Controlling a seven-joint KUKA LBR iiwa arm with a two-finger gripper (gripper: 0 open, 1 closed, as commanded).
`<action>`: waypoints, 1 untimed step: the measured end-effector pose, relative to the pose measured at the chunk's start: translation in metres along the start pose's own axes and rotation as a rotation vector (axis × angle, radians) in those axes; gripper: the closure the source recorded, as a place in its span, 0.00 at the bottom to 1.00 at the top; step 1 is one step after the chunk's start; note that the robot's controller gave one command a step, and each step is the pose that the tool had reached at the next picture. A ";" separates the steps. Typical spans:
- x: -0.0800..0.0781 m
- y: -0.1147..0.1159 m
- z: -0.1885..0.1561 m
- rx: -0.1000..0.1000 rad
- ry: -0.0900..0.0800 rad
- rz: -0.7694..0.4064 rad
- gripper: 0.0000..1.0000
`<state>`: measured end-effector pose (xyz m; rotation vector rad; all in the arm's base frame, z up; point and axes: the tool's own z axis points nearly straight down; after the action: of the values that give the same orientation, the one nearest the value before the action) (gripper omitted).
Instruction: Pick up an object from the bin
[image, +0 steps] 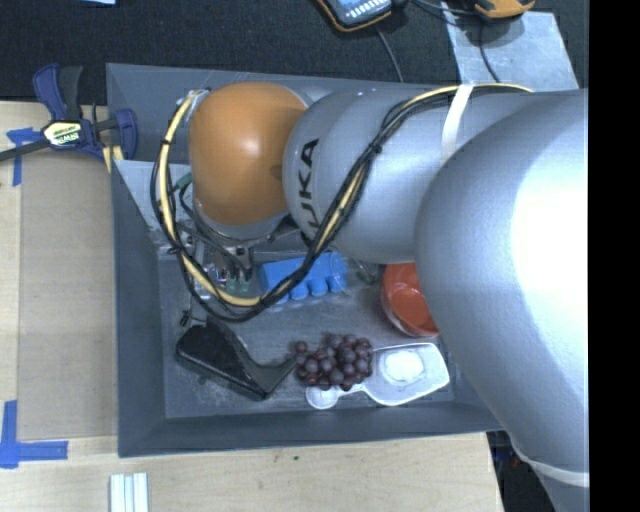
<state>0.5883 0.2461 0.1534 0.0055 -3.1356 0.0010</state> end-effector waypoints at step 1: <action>-0.002 -0.001 -0.005 -0.002 -0.008 0.004 0.00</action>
Offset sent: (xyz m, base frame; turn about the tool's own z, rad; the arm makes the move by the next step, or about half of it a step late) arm -0.0539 -0.0354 -0.0834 0.0909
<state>0.5907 0.2448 0.1585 -0.0013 -3.1435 -0.0019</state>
